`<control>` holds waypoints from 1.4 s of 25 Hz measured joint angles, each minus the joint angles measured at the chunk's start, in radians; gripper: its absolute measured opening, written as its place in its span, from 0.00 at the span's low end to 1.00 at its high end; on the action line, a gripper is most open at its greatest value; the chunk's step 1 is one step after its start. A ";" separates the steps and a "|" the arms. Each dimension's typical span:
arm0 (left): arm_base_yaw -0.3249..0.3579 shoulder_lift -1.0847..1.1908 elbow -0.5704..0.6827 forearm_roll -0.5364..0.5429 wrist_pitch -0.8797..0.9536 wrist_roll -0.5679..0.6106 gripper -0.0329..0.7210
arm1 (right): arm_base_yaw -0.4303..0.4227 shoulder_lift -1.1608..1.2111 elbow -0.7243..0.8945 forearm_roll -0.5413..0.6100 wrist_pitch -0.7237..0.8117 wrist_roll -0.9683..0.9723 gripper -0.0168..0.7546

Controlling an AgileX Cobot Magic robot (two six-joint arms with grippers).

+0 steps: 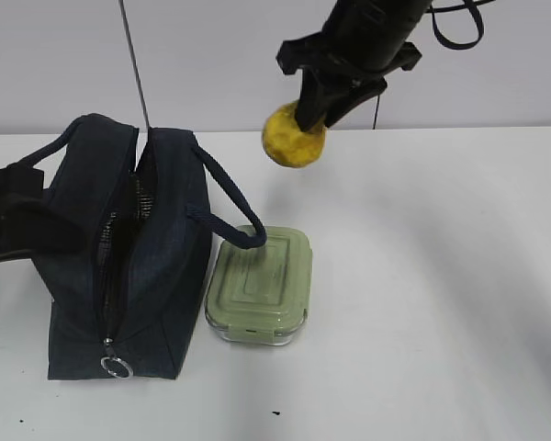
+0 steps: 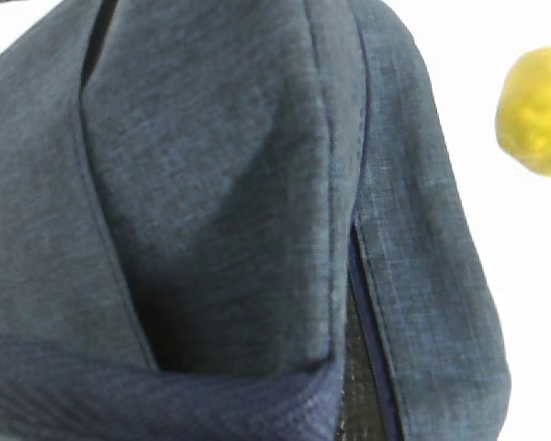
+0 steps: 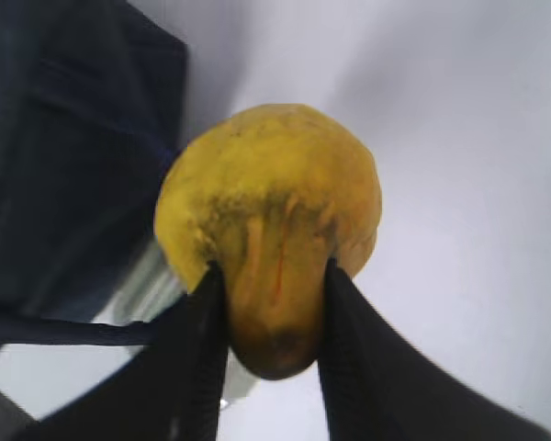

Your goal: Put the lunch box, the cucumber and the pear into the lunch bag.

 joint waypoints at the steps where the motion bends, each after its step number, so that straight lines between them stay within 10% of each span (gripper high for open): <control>1: 0.000 0.000 0.000 0.000 0.000 0.000 0.02 | 0.000 0.000 -0.011 0.044 0.000 -0.014 0.32; 12: 0.000 0.000 0.000 0.003 -0.001 0.000 0.02 | 0.076 0.014 -0.032 0.440 0.002 -0.226 0.32; 30: 0.000 0.000 0.000 0.003 -0.002 0.000 0.02 | 0.139 0.255 -0.032 0.533 -0.261 -0.280 0.33; 35: 0.000 0.000 0.000 0.003 -0.002 0.000 0.02 | 0.139 0.259 -0.032 0.560 -0.335 -0.280 0.48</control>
